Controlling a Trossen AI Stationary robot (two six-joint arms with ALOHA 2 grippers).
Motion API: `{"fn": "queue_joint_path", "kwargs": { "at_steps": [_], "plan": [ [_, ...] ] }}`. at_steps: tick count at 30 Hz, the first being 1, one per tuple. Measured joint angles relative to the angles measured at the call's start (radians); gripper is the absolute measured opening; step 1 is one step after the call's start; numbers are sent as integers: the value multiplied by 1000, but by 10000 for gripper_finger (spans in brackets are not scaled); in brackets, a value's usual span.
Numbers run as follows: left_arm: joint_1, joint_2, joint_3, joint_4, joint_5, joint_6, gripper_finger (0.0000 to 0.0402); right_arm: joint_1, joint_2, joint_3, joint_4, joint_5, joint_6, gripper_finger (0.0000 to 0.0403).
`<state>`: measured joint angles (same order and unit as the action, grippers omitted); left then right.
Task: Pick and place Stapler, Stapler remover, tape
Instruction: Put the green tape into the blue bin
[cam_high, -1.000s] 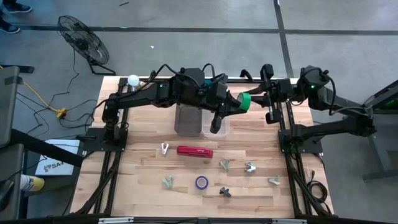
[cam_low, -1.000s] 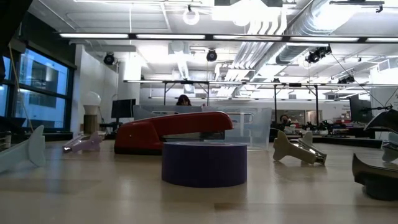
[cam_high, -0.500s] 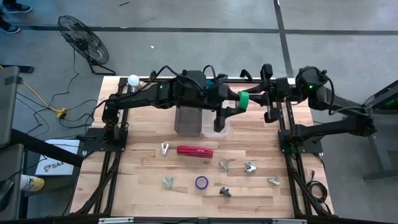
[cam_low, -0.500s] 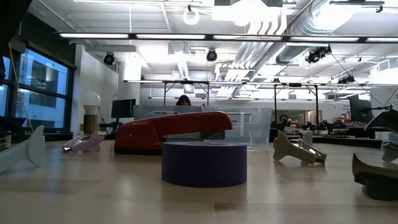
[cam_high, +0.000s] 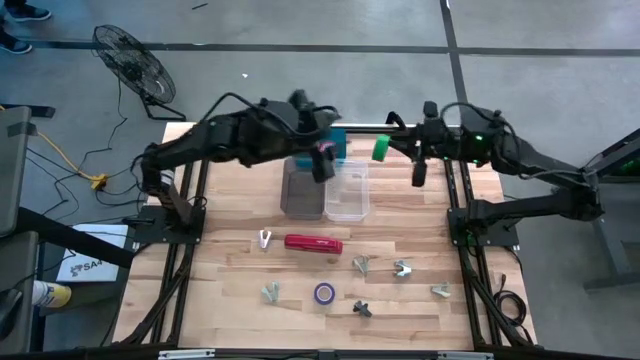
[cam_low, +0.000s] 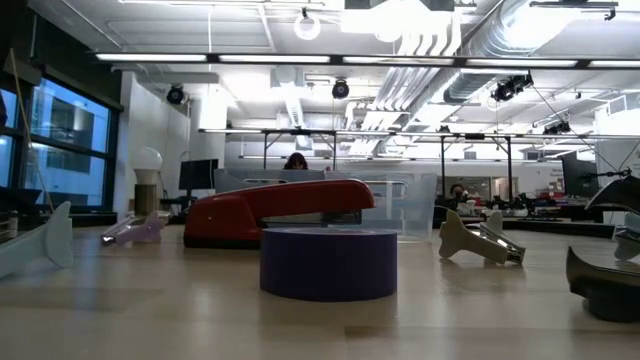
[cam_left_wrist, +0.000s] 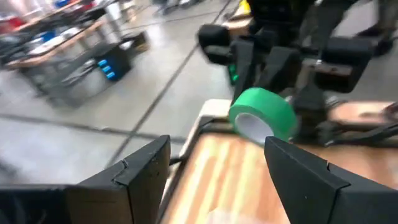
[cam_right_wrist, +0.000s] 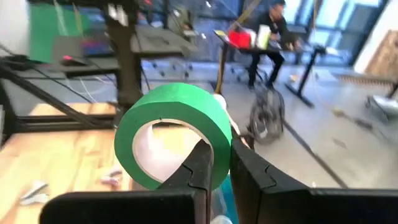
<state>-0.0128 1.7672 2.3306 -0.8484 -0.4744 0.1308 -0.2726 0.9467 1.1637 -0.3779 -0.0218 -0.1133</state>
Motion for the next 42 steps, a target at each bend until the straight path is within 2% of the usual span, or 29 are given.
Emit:
{"fn": "queue_joint_path", "kwargs": {
  "at_steps": [6,11,13,18,23,26,30,35,39,42],
  "plan": [
    [0,-72,1,-157,-185,5,257,-90,90,0,-7,-19,51,26],
    [5,-98,0,-345,-295,0,257,-159,197,0,18,-50,102,26],
    [20,-105,0,-411,-305,-16,257,-183,241,0,52,-71,133,26],
    [104,-115,1,-600,-248,-66,257,-232,353,6,138,-100,241,26],
    [215,-114,0,-718,-211,-74,257,-272,488,118,104,-100,316,26],
    [290,-114,-2,-723,-135,-47,257,-285,583,230,43,-92,323,26],
    [386,-114,-3,-723,-51,4,257,-299,723,399,-113,-42,324,26],
    [497,-114,-3,-703,38,56,257,-317,887,584,-311,-37,372,26],
    [565,-114,-3,-675,112,87,257,-328,1002,681,-404,-38,401,26],
    [610,-114,-3,-648,154,111,257,-331,1069,715,-411,-40,417,26]
  ]
}}
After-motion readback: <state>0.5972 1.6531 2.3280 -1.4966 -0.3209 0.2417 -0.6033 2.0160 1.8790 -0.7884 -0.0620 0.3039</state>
